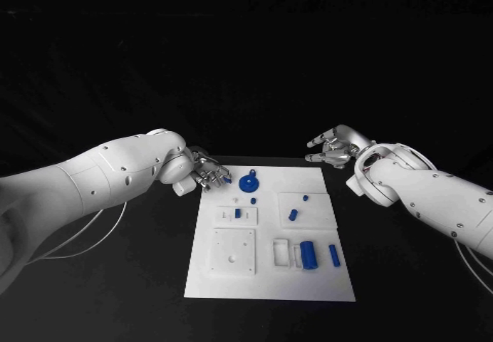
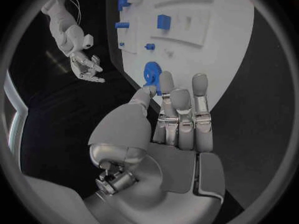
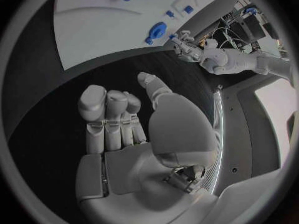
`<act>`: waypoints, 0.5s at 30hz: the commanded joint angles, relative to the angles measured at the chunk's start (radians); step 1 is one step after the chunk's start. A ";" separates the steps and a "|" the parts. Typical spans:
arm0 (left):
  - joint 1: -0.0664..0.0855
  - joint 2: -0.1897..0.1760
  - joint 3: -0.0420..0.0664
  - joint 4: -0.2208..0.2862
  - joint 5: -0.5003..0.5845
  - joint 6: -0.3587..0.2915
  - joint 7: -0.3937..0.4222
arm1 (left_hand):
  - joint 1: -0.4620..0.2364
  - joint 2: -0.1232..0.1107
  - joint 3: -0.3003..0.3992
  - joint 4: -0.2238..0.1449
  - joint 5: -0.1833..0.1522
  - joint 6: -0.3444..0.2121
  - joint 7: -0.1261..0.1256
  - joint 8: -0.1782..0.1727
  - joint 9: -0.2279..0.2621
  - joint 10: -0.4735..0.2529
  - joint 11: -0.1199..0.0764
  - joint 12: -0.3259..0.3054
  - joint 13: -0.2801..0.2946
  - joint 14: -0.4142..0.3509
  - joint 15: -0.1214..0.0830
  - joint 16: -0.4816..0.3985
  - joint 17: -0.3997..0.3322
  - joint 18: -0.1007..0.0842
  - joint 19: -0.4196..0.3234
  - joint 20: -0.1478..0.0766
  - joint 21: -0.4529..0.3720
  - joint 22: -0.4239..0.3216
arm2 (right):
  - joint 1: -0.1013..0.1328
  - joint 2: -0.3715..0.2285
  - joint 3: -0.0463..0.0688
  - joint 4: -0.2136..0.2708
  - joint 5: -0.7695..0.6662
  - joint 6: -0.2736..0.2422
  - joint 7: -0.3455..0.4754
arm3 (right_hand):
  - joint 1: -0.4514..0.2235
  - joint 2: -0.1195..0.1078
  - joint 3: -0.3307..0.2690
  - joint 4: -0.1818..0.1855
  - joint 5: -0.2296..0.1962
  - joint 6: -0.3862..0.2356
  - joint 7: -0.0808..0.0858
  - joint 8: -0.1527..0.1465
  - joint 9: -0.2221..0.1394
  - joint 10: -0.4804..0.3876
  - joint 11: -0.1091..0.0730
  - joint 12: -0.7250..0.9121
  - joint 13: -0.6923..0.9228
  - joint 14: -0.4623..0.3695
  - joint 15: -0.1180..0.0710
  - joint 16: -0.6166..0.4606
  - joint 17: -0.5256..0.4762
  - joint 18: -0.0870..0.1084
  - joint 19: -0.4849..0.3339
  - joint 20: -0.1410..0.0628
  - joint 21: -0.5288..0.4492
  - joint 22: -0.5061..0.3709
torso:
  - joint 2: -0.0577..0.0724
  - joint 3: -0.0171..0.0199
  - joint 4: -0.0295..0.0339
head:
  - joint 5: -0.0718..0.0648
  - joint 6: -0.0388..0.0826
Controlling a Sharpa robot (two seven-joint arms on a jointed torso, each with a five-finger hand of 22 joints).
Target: Assemble the parts on the task board
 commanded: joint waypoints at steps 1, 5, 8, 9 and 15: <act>0.011 -0.033 0.000 0.072 0.042 -0.066 0.009 | -0.014 -0.001 0.094 -0.108 0.011 0.050 -0.038 -0.018 0.016 0.048 -0.010 0.009 -0.002 0.011 -0.003 0.005 0.004 -0.002 0.000 -0.009 0.011 0.020 | 0.000 -0.001 0.000 0.001 -0.005 0.011 0.000 | -0.007 -0.002 0.000 0.007 0.002 0.008 0.002 -0.001 0.001 0.002 -0.004 0.001 0.001 0.000 -0.001 -0.007 -0.001 0.013 0.046 -0.001 -0.004 0.105 | -0.004 0.0003 0.0054 | -0.001 -0.002; 0.018 -0.088 0.000 0.185 -0.051 -0.101 0.012 | -0.021 0.000 0.093 -0.119 0.021 0.064 -0.040 -0.035 0.030 0.048 -0.012 0.025 0.000 0.019 -0.005 0.008 0.009 -0.001 0.001 -0.011 0.020 0.020 | -0.001 -0.002 0.000 0.000 -0.005 0.007 0.000 | -0.007 -0.002 0.001 0.008 0.002 0.008 0.002 -0.001 0.001 0.002 -0.004 0.001 0.001 0.000 -0.001 -0.007 -0.002 0.013 0.045 -0.001 -0.004 0.105 | -0.008 -0.0001 0.0117 | -0.002 -0.007; 0.020 -0.117 -0.001 0.251 -0.119 -0.117 0.011 | -0.023 0.001 0.092 -0.123 0.024 0.071 -0.041 -0.044 0.033 0.048 -0.013 0.029 -0.002 0.021 -0.006 0.006 0.010 -0.001 0.002 -0.012 0.023 0.019 | -0.002 0.000 0.000 -0.002 -0.005 0.004 0.001 | -0.008 -0.001 0.002 0.010 0.002 0.008 0.002 -0.002 0.001 0.001 -0.004 0.000 0.000 0.000 -0.001 -0.008 -0.002 0.014 0.045 -0.002 -0.005 0.104 | -0.011 -0.0014 0.0142 | -0.007 -0.009; 0.020 -0.127 -0.001 0.274 -0.137 -0.122 0.009 | -0.023 0.001 0.092 -0.124 0.025 0.071 -0.041 -0.045 0.034 0.048 -0.013 0.029 -0.002 0.022 -0.006 0.006 0.011 -0.001 0.002 -0.012 0.024 0.019 | -0.002 0.000 0.000 -0.002 -0.005 0.004 0.001 | -0.008 -0.001 0.002 0.010 0.002 0.008 0.002 -0.002 0.001 0.001 -0.004 0.000 0.000 0.000 -0.001 -0.008 -0.002 0.014 0.045 -0.002 -0.005 0.104 | -0.011 -0.0017 0.0142 | -0.008 -0.009; 0.019 -0.177 -0.007 0.373 -0.188 -0.127 0.003 | -0.025 -0.003 0.096 -0.134 0.059 0.080 -0.041 -0.051 0.035 0.049 -0.014 0.038 -0.002 0.025 -0.006 0.010 0.016 0.001 0.001 -0.011 0.028 0.020 | -0.008 -0.001 0.000 -0.006 -0.007 0.002 -0.002 | -0.007 -0.002 0.006 0.010 0.002 0.008 0.002 -0.001 0.001 0.002 -0.004 0.001 0.001 0.000 -0.001 -0.009 -0.004 0.014 0.045 -0.001 -0.007 0.104 | -0.014 -0.0056 0.0191 | -0.007 -0.012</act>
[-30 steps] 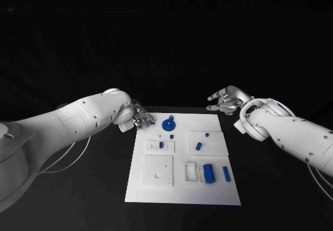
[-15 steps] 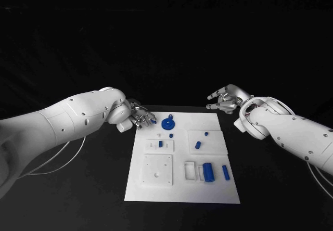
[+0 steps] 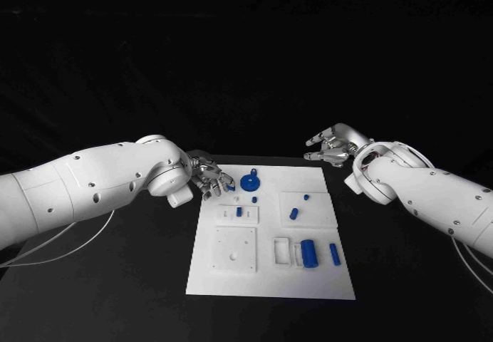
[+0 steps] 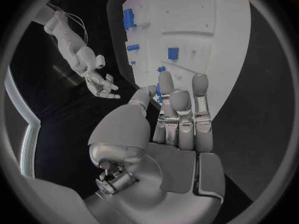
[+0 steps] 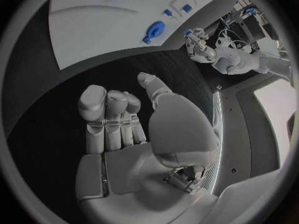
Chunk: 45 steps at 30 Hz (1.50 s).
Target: Assemble the parts on the task board
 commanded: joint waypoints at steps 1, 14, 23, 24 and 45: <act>0.000 -0.020 -0.002 0.039 -0.080 -0.040 0.003 | -0.006 0.002 0.092 -0.099 0.006 0.064 -0.053 -0.007 -0.002 0.046 -0.010 0.005 0.001 0.008 0.000 0.006 0.002 0.002 0.002 -0.004 0.003 0.020 | -0.003 -0.001 0.000 -0.001 -0.007 0.003 -0.001 | -0.007 -0.002 0.001 0.006 0.002 0.007 0.001 -0.001 0.001 0.002 -0.004 0.001 0.001 0.000 -0.001 -0.005 -0.001 0.014 0.045 -0.001 -0.007 0.104 | -0.003 -0.0027 0.0054 | 0.002 -0.002; -0.012 -0.074 -0.030 0.163 -0.181 -0.084 -0.027 | -0.015 -0.006 0.094 -0.113 0.032 0.082 -0.058 -0.013 -0.014 0.045 -0.020 0.084 0.034 0.030 -0.015 0.037 0.025 0.000 0.018 -0.019 0.043 0.022 | -0.007 -0.004 0.000 0.000 -0.009 -0.006 -0.009 | -0.008 -0.003 0.013 0.006 0.002 0.008 0.001 -0.002 0.001 0.002 -0.004 0.000 0.001 0.000 -0.001 -0.005 -0.002 0.014 0.045 -0.002 -0.007 0.104 | -0.003 -0.0024 0.0030 | 0.014 -0.008; -0.021 -0.074 -0.051 0.169 -0.203 -0.112 -0.070 | -0.015 -0.008 0.097 -0.112 0.031 0.082 -0.062 -0.012 -0.018 0.040 -0.036 0.113 0.206 0.045 -0.023 0.116 0.084 0.006 0.020 -0.027 0.144 0.022 | -0.009 -0.004 0.000 0.001 -0.010 -0.009 -0.010 | -0.009 -0.004 0.016 0.006 0.005 0.008 0.001 -0.001 0.001 0.002 -0.004 0.000 0.000 0.000 -0.001 -0.005 -0.001 0.014 0.046 -0.002 -0.007 0.104 | -0.001 -0.0009 0.0011 | 0.018 -0.013; -0.023 -0.073 -0.053 0.169 -0.207 -0.115 -0.075 | -0.015 -0.009 0.098 -0.112 0.031 0.081 -0.063 -0.013 -0.018 0.041 -0.039 0.108 0.224 0.048 -0.023 0.122 0.091 0.007 0.016 -0.028 0.153 0.022 | -0.009 -0.004 0.000 0.001 -0.010 -0.009 -0.010 | -0.009 -0.004 0.016 0.006 0.005 0.008 0.001 -0.001 0.001 0.002 -0.004 0.000 0.000 0.000 -0.001 -0.005 -0.001 0.014 0.046 -0.002 -0.007 0.104 | -0.001 -0.0009 0.0011 | 0.018 -0.013; -0.051 -0.056 -0.066 0.155 -0.213 -0.187 -0.114 | 0.008 -0.018 0.100 -0.075 0.024 0.067 -0.066 -0.014 0.061 0.004 -0.052 0.289 0.774 0.058 -0.027 0.173 0.172 0.017 0.008 -0.031 0.266 0.021 | -0.010 -0.006 0.000 0.002 -0.011 -0.008 -0.010 | -0.010 -0.005 0.019 0.005 0.007 0.008 0.001 -0.001 0.001 0.003 -0.004 0.001 0.001 0.000 -0.001 -0.005 -0.002 0.014 0.046 -0.002 -0.007 0.104 | -0.001 -0.0009 0.0015 | 0.019 -0.022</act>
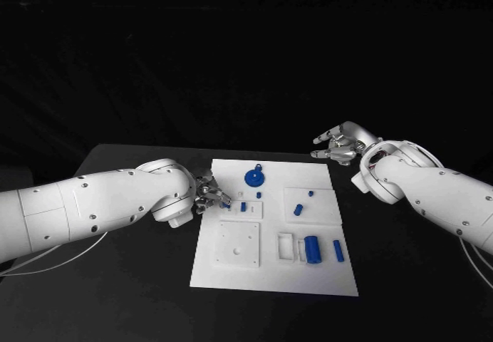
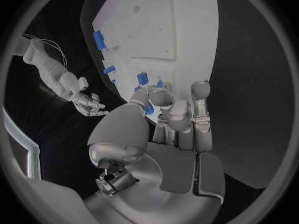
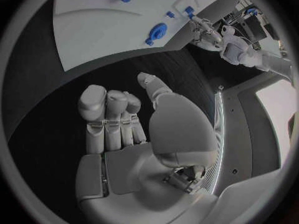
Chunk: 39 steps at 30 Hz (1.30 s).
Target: Assemble the parts on the task board
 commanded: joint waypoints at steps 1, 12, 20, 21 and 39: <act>-0.004 0.004 0.000 -0.001 -0.003 -0.034 -0.010 | 0.003 0.002 0.070 -0.062 0.015 0.047 -0.059 0.005 0.035 -0.009 -0.029 0.029 0.038 0.008 -0.005 0.004 0.002 0.017 -0.003 0.000 0.003 0.020 | -0.001 0.000 0.000 0.002 -0.009 0.000 0.001 | -0.007 -0.002 0.006 0.002 0.007 0.008 0.000 -0.001 0.001 0.003 -0.005 0.001 0.001 0.001 -0.001 -0.005 -0.001 0.014 0.046 -0.002 -0.003 0.104 | 0.000 0.0002 0.0000 | 0.000 -0.001; -0.006 0.007 0.000 -0.001 -0.005 -0.013 -0.008 | -0.008 -0.001 0.085 -0.066 0.026 0.048 -0.061 -0.001 0.092 -0.007 -0.030 0.046 0.076 0.010 -0.003 0.004 0.006 0.019 -0.004 0.002 0.008 0.020 | -0.001 -0.002 0.000 0.002 -0.009 0.002 0.001 | -0.009 -0.002 0.009 0.003 0.008 0.008 0.000 -0.001 0.001 0.004 -0.005 0.002 0.002 0.001 -0.001 -0.005 0.000 0.014 0.046 -0.002 -0.002 0.105 | 0.000 0.0009 -0.0002 | -0.001 -0.004; -0.006 0.007 0.000 0.004 -0.019 0.014 -0.012 | -0.011 -0.002 0.089 -0.072 0.031 0.052 -0.061 -0.001 0.090 -0.005 -0.030 0.045 0.081 0.011 -0.003 0.004 0.007 0.021 -0.005 0.003 0.009 0.020 | -0.001 -0.003 0.000 0.003 -0.009 0.002 0.001 | -0.009 -0.002 0.009 0.003 0.008 0.008 0.000 -0.001 0.001 0.004 -0.005 0.002 0.002 0.001 -0.001 -0.005 0.000 0.014 0.046 -0.002 -0.002 0.105 | 0.000 0.0008 0.0002 | 0.000 -0.005; -0.006 0.007 -0.001 0.005 -0.022 0.017 -0.012 | -0.011 -0.003 0.089 -0.073 0.032 0.052 -0.061 -0.001 0.089 -0.005 -0.030 0.044 0.082 0.011 -0.003 0.004 0.007 0.021 -0.005 0.004 0.009 0.020 | -0.001 -0.003 0.000 0.003 -0.009 0.002 0.001 | -0.009 -0.002 0.009 0.003 0.008 0.008 0.000 -0.001 0.001 0.004 -0.005 0.002 0.002 0.001 -0.001 -0.005 0.000 0.014 0.046 -0.002 -0.002 0.105 | 0.000 0.0007 0.0002 | 0.001 -0.006; -0.008 0.007 -0.001 0.010 -0.045 0.041 -0.009 | -0.013 -0.001 0.090 -0.078 0.032 0.053 -0.061 -0.001 0.082 -0.005 -0.030 0.037 0.082 0.010 -0.002 0.001 0.006 0.022 -0.007 0.005 0.006 0.019 | -0.002 -0.004 0.000 0.004 -0.009 0.001 0.001 | -0.009 -0.002 0.009 0.003 0.008 0.008 0.000 -0.001 0.001 0.004 -0.005 0.002 0.002 0.001 -0.001 -0.005 0.000 0.014 0.046 -0.002 -0.002 0.105 | -0.001 0.0003 0.0000 | -0.003 -0.011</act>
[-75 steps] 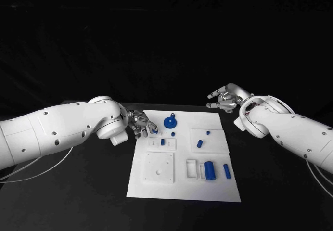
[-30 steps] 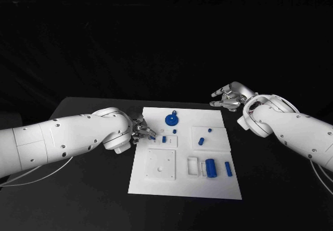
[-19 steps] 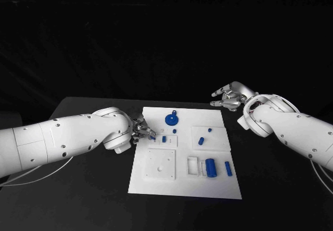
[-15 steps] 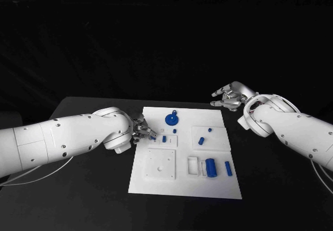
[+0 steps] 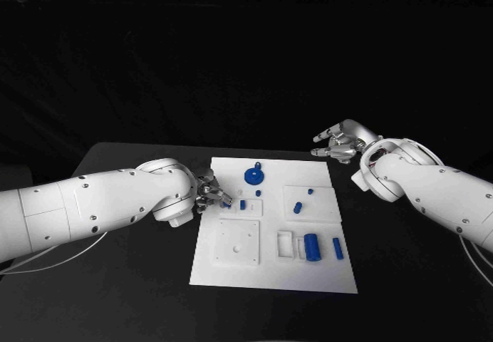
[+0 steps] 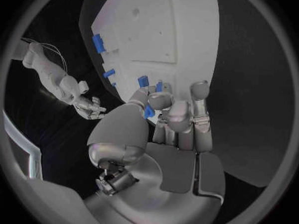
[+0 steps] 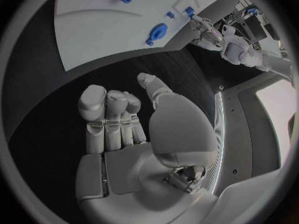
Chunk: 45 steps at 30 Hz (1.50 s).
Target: Assemble the parts on the task board
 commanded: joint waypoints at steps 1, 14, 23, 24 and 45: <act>-0.004 0.002 -0.002 0.001 -0.017 0.031 -0.003 | -0.004 0.007 0.081 -0.088 0.004 0.056 -0.057 0.002 -0.002 -0.007 -0.024 -0.007 -0.002 0.002 -0.001 0.000 -0.004 0.007 -0.005 0.001 0.000 0.019 | -0.001 0.000 0.000 0.002 -0.008 0.001 0.002 | -0.009 -0.002 0.005 -0.001 0.004 0.009 0.000 -0.001 0.001 0.004 -0.005 0.002 0.001 0.001 -0.001 -0.005 0.000 0.014 0.046 -0.002 -0.002 0.105 | 0.000 -0.0001 -0.0005 | 0.000 -0.002; -0.004 0.005 -0.001 -0.001 -0.023 0.060 -0.002 | -0.001 0.006 0.077 -0.095 0.001 0.057 -0.057 0.003 -0.006 -0.008 -0.023 -0.019 -0.008 0.002 0.000 -0.008 -0.011 0.009 -0.009 0.004 -0.007 0.018 | -0.001 0.000 0.000 0.001 -0.008 0.002 0.002 | -0.009 -0.002 0.005 -0.001 0.004 0.009 0.000 -0.001 0.001 0.004 -0.005 0.002 0.001 0.001 -0.001 -0.005 0.000 0.014 0.046 -0.002 -0.002 0.105 | 0.000 0.0003 -0.0008 | 0.001 -0.005; -0.004 0.009 -0.001 -0.007 -0.024 0.067 0.000 | 0.000 0.006 0.075 -0.097 0.001 0.058 -0.057 0.003 -0.007 -0.007 -0.023 -0.021 -0.008 0.002 0.000 -0.009 -0.013 0.009 -0.009 0.004 -0.008 0.018 | -0.001 0.001 0.000 0.000 -0.008 0.003 0.002 | -0.009 -0.002 0.005 -0.001 0.004 0.009 0.000 -0.001 0.001 0.004 -0.005 0.002 0.001 0.001 -0.001 -0.005 0.000 0.014 0.046 -0.002 -0.002 0.105 | 0.000 0.0001 -0.0006 | 0.000 -0.004; -0.004 0.010 -0.001 -0.008 -0.023 0.068 0.000 | 0.000 0.006 0.075 -0.097 0.001 0.058 -0.057 0.003 -0.007 -0.007 -0.023 -0.021 -0.008 0.002 0.000 -0.009 -0.013 0.009 -0.009 0.004 -0.008 0.018 | -0.001 0.001 0.000 0.000 -0.008 0.003 0.002 | -0.009 -0.002 0.005 -0.001 0.004 0.009 0.000 -0.001 0.001 0.004 -0.005 0.002 0.001 0.001 -0.001 -0.005 0.000 0.014 0.046 -0.002 -0.002 0.105 | 0.000 0.0000 -0.0007 | 0.000 -0.003; 0.003 0.026 0.008 -0.042 0.027 0.130 -0.003 | 0.000 0.010 0.074 -0.101 0.003 0.056 -0.056 0.003 -0.008 -0.008 -0.022 -0.026 -0.011 0.001 0.001 -0.013 -0.017 0.010 -0.011 0.006 -0.011 0.018 | -0.001 0.005 0.000 -0.005 -0.008 0.005 0.002 | -0.009 -0.002 0.009 -0.002 0.004 0.009 0.000 -0.002 0.001 0.005 -0.005 0.001 0.001 0.002 -0.002 -0.004 0.001 0.014 0.047 -0.002 -0.002 0.105 | 0.000 0.0004 -0.0002 | -0.001 -0.007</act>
